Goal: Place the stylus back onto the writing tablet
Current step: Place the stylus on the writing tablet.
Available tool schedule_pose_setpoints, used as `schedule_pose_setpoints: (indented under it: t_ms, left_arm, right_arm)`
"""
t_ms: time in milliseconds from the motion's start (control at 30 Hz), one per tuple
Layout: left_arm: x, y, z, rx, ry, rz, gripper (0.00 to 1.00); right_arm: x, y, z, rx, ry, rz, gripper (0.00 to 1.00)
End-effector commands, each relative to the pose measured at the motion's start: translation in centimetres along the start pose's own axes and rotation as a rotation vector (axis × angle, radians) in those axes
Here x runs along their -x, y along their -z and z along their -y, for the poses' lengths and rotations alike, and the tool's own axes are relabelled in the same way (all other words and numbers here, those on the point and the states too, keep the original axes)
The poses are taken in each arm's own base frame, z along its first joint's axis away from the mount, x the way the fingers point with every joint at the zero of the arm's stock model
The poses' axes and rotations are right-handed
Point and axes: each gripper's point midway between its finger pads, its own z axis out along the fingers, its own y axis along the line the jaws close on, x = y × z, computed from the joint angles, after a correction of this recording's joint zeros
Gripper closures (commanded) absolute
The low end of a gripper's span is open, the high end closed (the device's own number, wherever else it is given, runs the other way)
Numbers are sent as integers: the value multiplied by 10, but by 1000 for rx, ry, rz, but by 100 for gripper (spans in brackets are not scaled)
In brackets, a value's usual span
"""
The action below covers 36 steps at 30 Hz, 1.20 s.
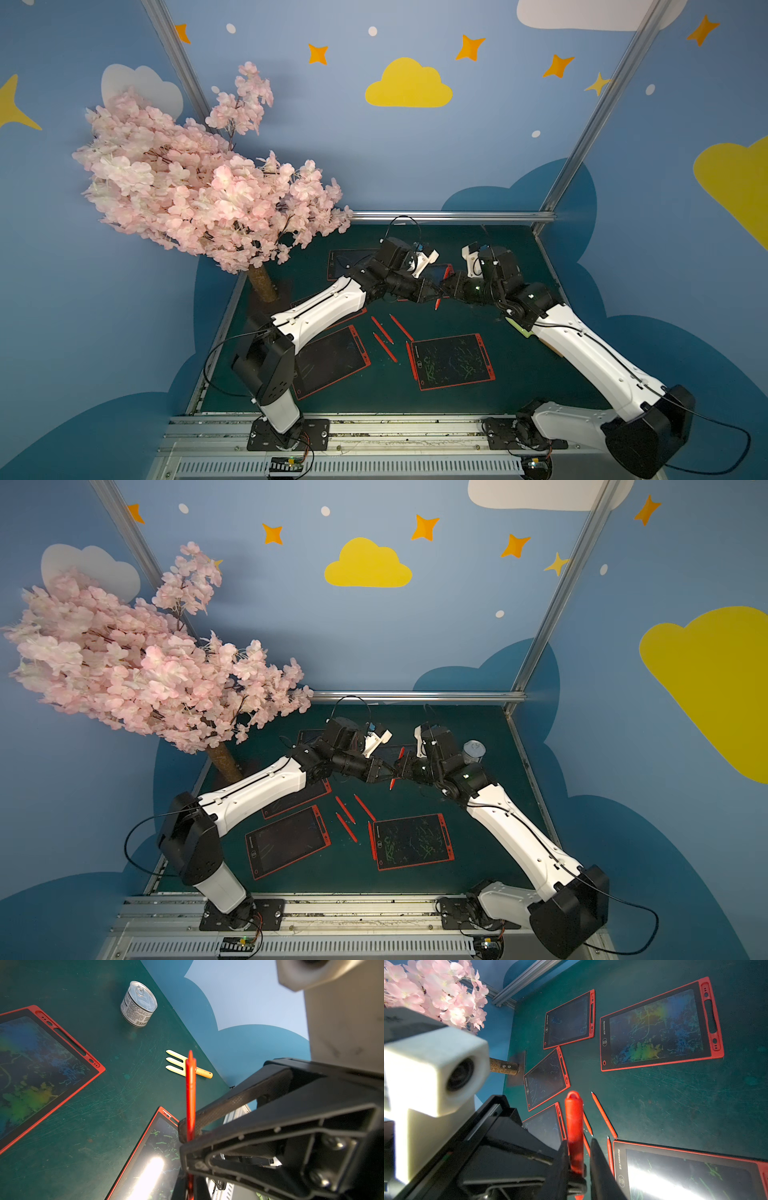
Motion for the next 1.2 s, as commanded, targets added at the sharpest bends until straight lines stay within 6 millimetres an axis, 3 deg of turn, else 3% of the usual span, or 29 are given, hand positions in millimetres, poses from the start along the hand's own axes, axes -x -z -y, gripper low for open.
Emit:
schedule_pose_setpoints:
  t_ms: [0, 267, 400, 633, 867, 1033, 1167]
  left_arm:
    - [4, 6, 10, -18, -42, 23, 97]
    - [5, 6, 12, -30, -47, 26, 97]
    - [5, 6, 12, -29, -47, 25, 97]
    - [4, 5, 10, -24, -44, 22, 97]
    - [2, 2, 8, -26, -34, 14, 97]
    - [2, 1, 7, -32, -27, 10, 94]
    - [1, 1, 8, -38, -30, 7, 84]
  right_arm:
    - [-4, -1, 2, -1, 1, -8, 82]
    - [-2, -2, 0, 8, 5, -5, 79]
    - [-2, -2, -1, 9, 9, -7, 88]
    - [-4, -2, 1, 4, 11, -11, 87]
    - [-4, -1, 3, -10, 28, -12, 92]
    - [-2, 1, 5, -16, 31, -5, 92]
    - [1, 3, 11, -17, 24, 35, 92]
